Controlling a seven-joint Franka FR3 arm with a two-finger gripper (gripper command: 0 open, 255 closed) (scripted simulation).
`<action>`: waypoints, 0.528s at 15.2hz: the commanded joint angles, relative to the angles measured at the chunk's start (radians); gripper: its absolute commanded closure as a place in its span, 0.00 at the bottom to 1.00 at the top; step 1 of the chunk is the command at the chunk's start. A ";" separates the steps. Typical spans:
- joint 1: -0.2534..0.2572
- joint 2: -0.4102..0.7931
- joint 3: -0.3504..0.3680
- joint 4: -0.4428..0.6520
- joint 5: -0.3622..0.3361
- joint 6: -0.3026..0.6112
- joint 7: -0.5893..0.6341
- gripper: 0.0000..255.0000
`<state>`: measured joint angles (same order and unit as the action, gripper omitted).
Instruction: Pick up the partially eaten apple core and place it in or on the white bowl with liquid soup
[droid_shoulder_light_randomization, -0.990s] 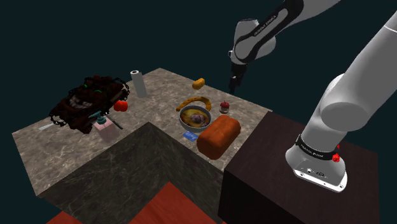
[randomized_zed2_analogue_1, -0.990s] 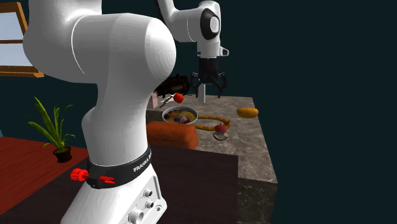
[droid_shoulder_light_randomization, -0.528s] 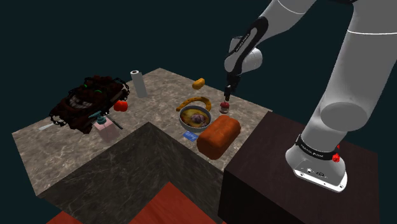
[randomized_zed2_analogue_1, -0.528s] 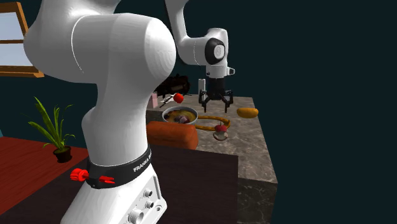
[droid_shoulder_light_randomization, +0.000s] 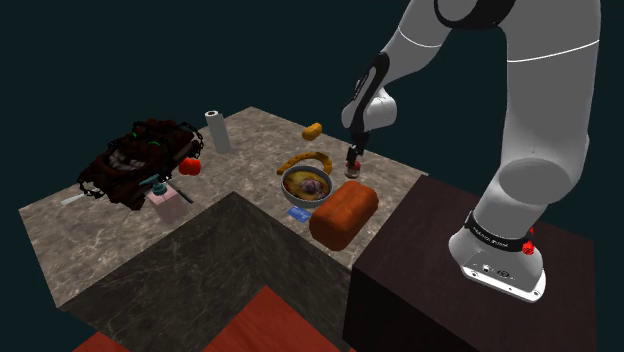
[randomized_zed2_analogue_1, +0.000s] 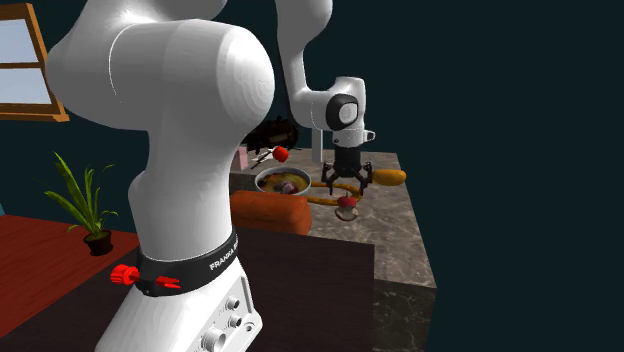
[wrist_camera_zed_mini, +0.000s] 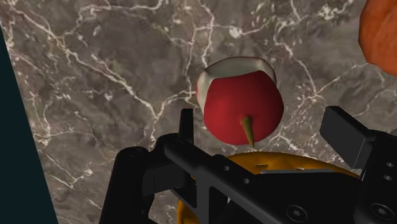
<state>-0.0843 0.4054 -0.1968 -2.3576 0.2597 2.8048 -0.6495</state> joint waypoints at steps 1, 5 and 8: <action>-0.015 0.034 0.016 0.012 0.017 0.023 -0.015 0.00; -0.035 0.087 0.041 0.030 0.038 0.058 -0.032 0.00; -0.035 0.087 0.041 0.030 0.038 0.058 -0.032 0.00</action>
<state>-0.1187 0.4905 -0.1567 -2.3279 0.2965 2.8612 -0.6812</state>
